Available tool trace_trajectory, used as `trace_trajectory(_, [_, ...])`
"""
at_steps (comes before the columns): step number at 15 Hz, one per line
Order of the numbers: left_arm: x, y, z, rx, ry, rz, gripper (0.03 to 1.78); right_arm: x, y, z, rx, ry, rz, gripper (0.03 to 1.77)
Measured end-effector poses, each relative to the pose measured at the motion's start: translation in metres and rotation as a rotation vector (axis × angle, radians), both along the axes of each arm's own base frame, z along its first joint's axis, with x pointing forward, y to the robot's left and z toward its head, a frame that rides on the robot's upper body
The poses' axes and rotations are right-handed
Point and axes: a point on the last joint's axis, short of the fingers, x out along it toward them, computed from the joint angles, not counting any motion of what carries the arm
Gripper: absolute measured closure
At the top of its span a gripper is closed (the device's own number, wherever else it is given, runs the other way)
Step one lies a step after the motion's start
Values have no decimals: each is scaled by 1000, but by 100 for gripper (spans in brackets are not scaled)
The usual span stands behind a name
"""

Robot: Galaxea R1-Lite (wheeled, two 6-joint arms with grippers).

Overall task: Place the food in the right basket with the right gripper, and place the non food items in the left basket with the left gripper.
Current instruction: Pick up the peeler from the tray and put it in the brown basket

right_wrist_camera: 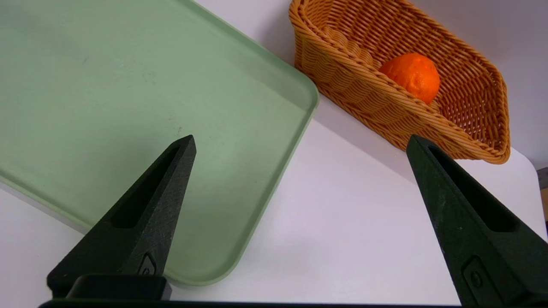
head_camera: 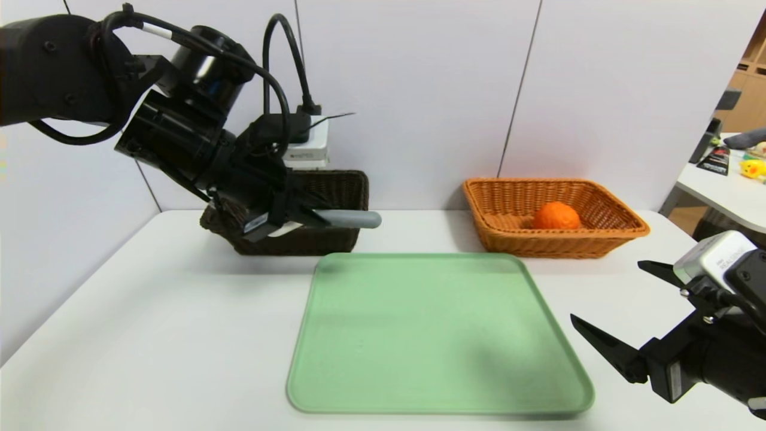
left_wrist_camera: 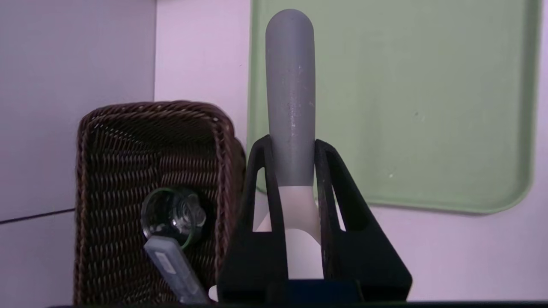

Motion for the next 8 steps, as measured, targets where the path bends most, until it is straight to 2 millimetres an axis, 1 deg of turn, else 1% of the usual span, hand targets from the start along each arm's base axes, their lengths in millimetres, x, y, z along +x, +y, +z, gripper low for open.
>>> trace_trajectory(4, [16,12,6,24,-29,20,156,-1,0,-2,-4,5,-2,11])
trace_trajectory(8, [31,22,1,42,-56,46,156,-1,-1,-3,-6,9,-2,11])
